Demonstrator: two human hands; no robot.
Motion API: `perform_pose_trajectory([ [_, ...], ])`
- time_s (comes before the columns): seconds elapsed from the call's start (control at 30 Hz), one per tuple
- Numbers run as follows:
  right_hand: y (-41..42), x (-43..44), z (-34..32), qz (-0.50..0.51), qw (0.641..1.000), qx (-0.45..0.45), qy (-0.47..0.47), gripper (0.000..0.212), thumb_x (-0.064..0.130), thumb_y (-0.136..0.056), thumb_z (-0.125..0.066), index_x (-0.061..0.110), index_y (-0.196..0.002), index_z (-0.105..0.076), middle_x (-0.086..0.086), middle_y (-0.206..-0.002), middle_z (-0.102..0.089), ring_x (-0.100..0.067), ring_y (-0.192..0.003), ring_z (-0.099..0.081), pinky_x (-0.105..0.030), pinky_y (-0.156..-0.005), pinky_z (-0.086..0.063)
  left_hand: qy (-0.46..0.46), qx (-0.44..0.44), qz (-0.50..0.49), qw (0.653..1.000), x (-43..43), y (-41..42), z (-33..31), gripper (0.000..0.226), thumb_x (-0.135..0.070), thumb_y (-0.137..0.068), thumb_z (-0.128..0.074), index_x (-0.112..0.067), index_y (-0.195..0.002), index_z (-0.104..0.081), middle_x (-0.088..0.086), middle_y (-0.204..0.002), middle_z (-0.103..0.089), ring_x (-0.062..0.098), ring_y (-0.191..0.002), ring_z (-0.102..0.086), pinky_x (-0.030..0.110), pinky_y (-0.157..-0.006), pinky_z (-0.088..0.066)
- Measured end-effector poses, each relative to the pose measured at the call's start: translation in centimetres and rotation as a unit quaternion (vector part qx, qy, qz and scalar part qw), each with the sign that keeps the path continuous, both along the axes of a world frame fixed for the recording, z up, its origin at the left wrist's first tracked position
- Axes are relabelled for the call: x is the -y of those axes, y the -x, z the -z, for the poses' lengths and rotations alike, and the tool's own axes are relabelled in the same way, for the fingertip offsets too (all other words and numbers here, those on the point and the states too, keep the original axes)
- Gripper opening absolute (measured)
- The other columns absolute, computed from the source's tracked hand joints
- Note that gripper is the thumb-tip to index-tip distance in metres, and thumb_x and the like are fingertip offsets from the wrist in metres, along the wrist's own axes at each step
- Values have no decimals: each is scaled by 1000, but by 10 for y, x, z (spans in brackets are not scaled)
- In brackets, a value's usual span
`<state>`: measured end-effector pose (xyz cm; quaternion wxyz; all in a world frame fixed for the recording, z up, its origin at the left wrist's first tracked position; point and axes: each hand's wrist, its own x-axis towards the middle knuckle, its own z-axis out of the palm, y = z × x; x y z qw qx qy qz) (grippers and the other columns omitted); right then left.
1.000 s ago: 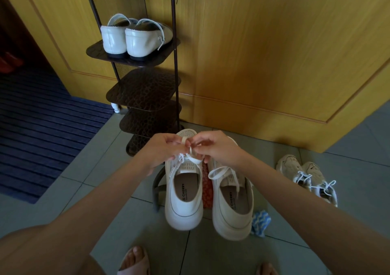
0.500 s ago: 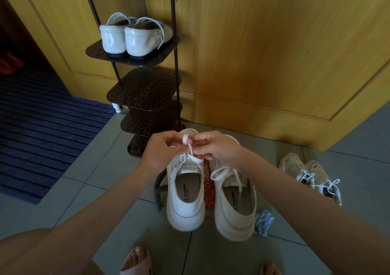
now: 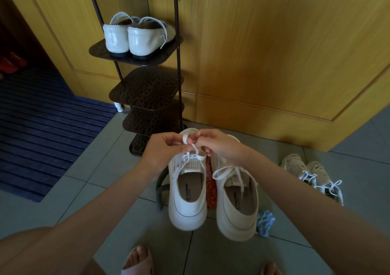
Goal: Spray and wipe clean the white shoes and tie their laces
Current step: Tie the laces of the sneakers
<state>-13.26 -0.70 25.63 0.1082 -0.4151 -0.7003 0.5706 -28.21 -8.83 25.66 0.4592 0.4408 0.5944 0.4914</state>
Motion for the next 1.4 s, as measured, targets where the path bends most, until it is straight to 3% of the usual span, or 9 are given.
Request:
perform_pose_trajectory([
  [0.2, -9, -2, -13, -58, 997, -25, -33, 22, 6, -88, -61, 4, -110, -62, -12, -100, -67, -11, -87, -62, -21, -77, -47, 15, -3, 7, 1000, 2, 1, 1, 21, 4, -73, -72, 0, -93, -69, 4, -79, -70, 1, -65, -66, 8, -61, -48],
  [0.43, -6, -1, -6, -81, 983, 53, -157, 13, 14, -81, -66, 19, -93, -63, 10, -78, -58, 0, -61, -48, -20, -61, -40, 24, -3, 9, 1000, 1, 0, 1, 18, 4, -75, -71, -1, -92, -68, 6, -80, -69, 1, -64, -65, 8, -59, -48],
  [0.63, -18, -12, 2, -91, 900, 183, -385, 7, 17, -84, -57, 24, -86, -58, 13, -83, -55, -5, -71, -50, -30, -66, -44, 36, 7, 6, 999, 1, 2, 4, 15, 3, -78, -68, -2, -92, -68, 10, -84, -68, 5, -67, -66, 11, -62, -51],
  [0.8, -44, -31, -1, 25, 927, 170, -333, 18, 14, -90, -55, 28, -83, -65, 14, -84, -62, -2, -75, -55, -17, -61, -38, 47, 34, 2, 998, 2, 6, 4, 19, 2, -78, -69, 2, -97, -67, 9, -87, -69, 4, -70, -67, 11, -64, -51],
  [1.0, -50, -31, 0, -28, 952, 146, -266, 29, 24, -80, -68, 50, -91, -64, 17, -102, -67, -17, -115, -52, -47, -108, -32, 79, 58, 14, 995, 1, 8, 4, 18, -3, -76, -72, -5, -94, -69, 4, -90, -73, 10, -81, -70, 16, -70, -55],
  [1.1, -30, -13, -9, -89, 974, 37, -203, 22, 17, -85, -67, 23, -107, -68, 8, -98, -70, -5, -96, -62, -27, -95, -47, 88, 62, 15, 994, 0, 7, 2, 21, -4, -75, -73, -6, -95, -69, 8, -95, -73, 16, -86, -69, 21, -78, -56],
  [1.2, -16, -2, -9, -115, 974, 7, -195, 21, 14, -86, -66, 13, -107, -68, 5, -99, -70, 7, -89, -60, -12, -83, -43, 92, 75, 23, 993, 1, 8, 2, 21, -5, -74, -74, -8, -94, -69, 9, -95, -73, 20, -89, -70, 27, -85, -54],
  [1.33, -13, -1, 0, -118, 964, 56, -232, 11, 21, -84, -68, 18, -94, -71, 24, -79, -59, 19, -88, -44, -26, -88, -25, 98, 89, 19, 991, 3, 8, 2, 21, -8, -72, -74, -9, -92, -69, 9, -95, -73, 20, -91, -70, 27, -85, -54],
  [1.4, -14, -1, 1, -94, 960, 64, -255, 7, 26, -83, -69, 23, -89, -70, 25, -75, -52, 5, -95, -38, -30, -90, -20, 106, 120, 12, 987, 3, 8, 1, 29, -16, -67, -75, -7, -94, -68, 9, -94, -73, 18, -89, -70, 25, -81, -57],
])
